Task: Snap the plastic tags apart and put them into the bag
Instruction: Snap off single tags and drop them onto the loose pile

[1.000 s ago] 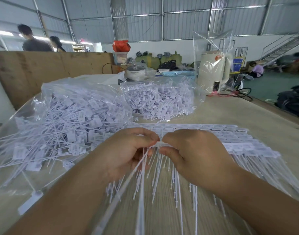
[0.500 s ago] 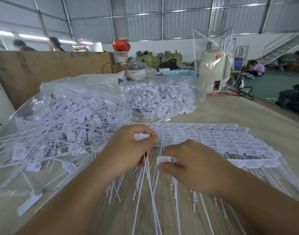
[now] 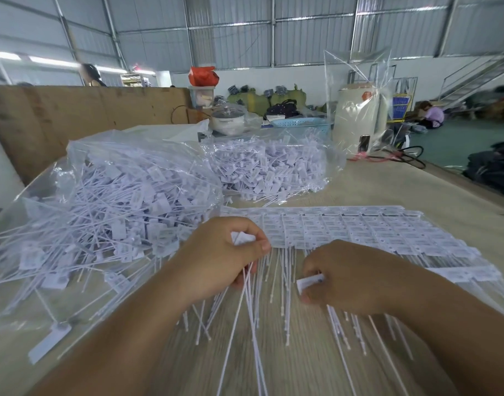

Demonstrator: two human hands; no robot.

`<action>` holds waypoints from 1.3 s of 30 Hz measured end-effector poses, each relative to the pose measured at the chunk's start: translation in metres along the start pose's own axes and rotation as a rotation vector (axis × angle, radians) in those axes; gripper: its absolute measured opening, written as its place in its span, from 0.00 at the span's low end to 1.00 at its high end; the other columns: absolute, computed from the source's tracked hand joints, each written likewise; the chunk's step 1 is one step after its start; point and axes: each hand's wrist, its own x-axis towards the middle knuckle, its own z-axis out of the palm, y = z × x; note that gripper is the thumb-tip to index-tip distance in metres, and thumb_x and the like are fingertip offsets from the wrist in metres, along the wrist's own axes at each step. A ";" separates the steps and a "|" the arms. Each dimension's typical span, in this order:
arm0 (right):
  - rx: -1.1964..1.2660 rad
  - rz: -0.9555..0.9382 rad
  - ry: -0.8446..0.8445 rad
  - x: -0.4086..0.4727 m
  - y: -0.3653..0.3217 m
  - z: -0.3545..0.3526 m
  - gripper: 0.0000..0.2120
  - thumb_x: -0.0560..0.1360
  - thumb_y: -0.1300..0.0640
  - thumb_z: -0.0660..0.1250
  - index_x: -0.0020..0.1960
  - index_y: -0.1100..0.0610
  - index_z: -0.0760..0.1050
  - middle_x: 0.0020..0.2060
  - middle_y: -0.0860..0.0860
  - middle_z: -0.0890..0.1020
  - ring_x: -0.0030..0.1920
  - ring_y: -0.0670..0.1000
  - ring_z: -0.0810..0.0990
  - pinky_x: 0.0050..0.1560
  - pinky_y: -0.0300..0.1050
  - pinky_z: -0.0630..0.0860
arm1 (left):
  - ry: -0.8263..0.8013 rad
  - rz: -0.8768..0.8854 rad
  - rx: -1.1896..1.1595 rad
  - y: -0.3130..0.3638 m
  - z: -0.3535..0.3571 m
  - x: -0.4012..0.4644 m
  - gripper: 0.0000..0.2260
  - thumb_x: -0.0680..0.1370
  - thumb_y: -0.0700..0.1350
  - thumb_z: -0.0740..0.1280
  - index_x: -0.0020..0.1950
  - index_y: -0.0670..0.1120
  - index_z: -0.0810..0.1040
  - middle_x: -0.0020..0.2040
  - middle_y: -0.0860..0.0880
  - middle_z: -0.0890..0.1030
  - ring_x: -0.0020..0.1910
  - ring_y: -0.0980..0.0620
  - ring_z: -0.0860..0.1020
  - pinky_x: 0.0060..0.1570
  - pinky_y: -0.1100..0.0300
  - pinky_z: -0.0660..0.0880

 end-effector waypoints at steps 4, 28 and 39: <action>0.047 -0.003 0.146 -0.004 -0.009 -0.003 0.17 0.74 0.41 0.64 0.33 0.51 0.68 0.31 0.46 0.74 0.31 0.43 0.73 0.34 0.44 0.69 | -0.042 -0.027 0.007 0.000 0.003 -0.001 0.05 0.77 0.48 0.70 0.42 0.54 0.82 0.31 0.49 0.83 0.26 0.52 0.78 0.30 0.58 0.77; 0.103 -0.129 0.511 -0.018 -0.029 -0.010 0.22 0.73 0.30 0.49 0.36 0.48 0.64 0.27 0.46 0.70 0.28 0.44 0.69 0.30 0.46 0.65 | -0.129 -0.068 -0.575 0.011 0.005 -0.002 0.07 0.71 0.48 0.68 0.42 0.46 0.83 0.32 0.44 0.79 0.27 0.51 0.75 0.25 0.61 0.74; -0.013 -0.148 0.642 -0.025 -0.036 -0.019 0.25 0.73 0.32 0.55 0.29 0.48 0.57 0.21 0.45 0.62 0.23 0.44 0.63 0.25 0.43 0.56 | -0.152 0.012 -0.559 0.010 -0.001 -0.003 0.14 0.64 0.55 0.78 0.44 0.49 0.85 0.34 0.45 0.79 0.31 0.51 0.76 0.29 0.61 0.73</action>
